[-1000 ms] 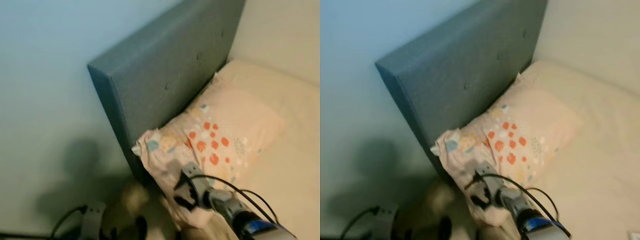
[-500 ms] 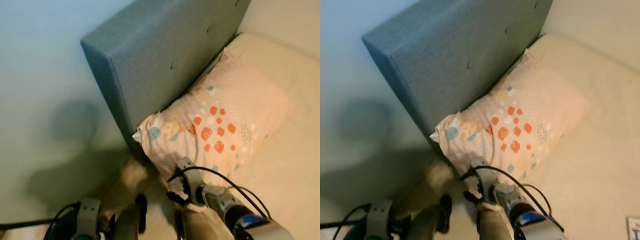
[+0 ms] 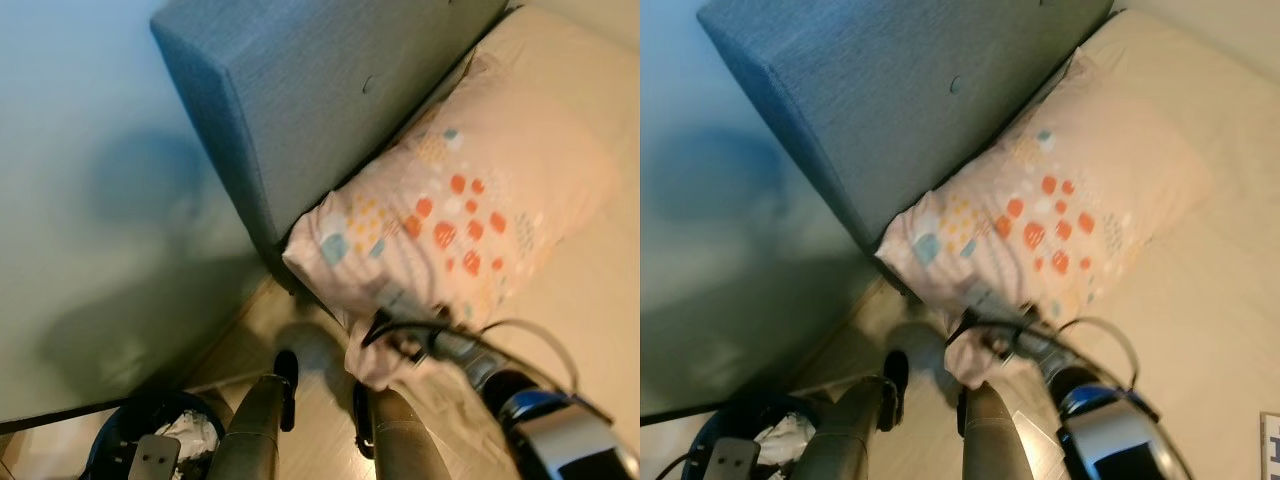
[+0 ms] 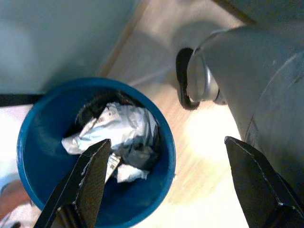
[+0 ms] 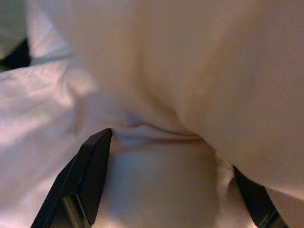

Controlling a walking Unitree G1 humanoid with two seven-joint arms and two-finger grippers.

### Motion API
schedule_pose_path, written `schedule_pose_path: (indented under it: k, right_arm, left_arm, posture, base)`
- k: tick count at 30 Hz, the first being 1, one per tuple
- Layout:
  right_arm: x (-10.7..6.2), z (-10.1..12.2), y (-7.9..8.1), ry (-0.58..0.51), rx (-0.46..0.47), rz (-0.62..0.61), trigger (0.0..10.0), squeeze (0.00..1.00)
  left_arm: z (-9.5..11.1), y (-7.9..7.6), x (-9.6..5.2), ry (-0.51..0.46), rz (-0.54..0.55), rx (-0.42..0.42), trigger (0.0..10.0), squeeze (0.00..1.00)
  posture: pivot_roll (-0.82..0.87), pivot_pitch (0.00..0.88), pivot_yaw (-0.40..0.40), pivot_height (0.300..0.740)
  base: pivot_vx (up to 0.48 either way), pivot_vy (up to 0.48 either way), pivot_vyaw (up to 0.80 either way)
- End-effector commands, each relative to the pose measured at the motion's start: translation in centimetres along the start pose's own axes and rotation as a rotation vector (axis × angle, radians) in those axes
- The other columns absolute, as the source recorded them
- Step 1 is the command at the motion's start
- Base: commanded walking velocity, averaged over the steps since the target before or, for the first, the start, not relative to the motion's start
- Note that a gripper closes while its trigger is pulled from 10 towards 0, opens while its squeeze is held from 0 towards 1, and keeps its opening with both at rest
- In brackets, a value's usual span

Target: Clean up the room

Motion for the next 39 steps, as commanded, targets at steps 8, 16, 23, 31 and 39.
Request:
schedule_pose_path:
  k: [8, 16, 23, 31, 39]
  right_arm:
    - [-1.3, 2.7, -6.4, -0.112, 0.002, -0.249, 10.0, 0.00]
    - [-2.6, 3.3, -10.3, -0.114, 0.023, -0.413, 10.0, 0.00]
    - [-3.1, 1.5, -11.4, -0.004, -0.035, -0.414, 10.0, 0.00]
    - [-5.9, 0.3, -16.4, 0.040, 0.017, -0.573, 10.0, 0.00]
    - [-6.8, 1.6, -18.0, -0.029, 0.092, -0.629, 10.0, 0.00]
  left_arm:
    - [-0.1, -2.1, -1.1, 0.011, -0.060, 0.002, 10.0, 0.00]
    - [0.5, -2.1, -1.5, 0.007, -0.061, 0.014, 10.0, 0.00]
    - [0.7, -2.3, -1.5, 0.005, -0.061, 0.018, 10.0, 0.00]
    - [0.8, -2.5, -1.7, 0.006, -0.062, 0.019, 10.0, 0.00]
    - [1.0, -2.2, -1.6, 0.007, -0.054, 0.024, 10.0, 0.00]
  posture:
    - [0.07, 0.441, 0.062, 0.695]
    - [0.10, 0.439, 0.062, 0.695]
    - [0.10, 0.442, 0.054, 0.695]
    - [0.10, 0.443, 0.045, 0.695]
    - [0.09, 0.439, 0.042, 0.695]
  base:
    - [0.000, 0.000, 0.00]
    - [0.000, 0.000, 0.00]
    - [0.000, 0.000, 0.00]
    - [0.000, 0.000, 0.00]
    - [0.000, 0.000, 0.00]
Point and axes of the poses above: a point about 5 cm out from each wrist's last joint towards the gripper, its own x axis pointing out of the wrist towards the gripper, its own z axis along the axis of the wrist's last joint, y = z × x, the point moved 6 cm from there along x, pointing out of the wrist towards the gripper, and after that the axes turned 15 degrees about x, right-handed, at the moved point
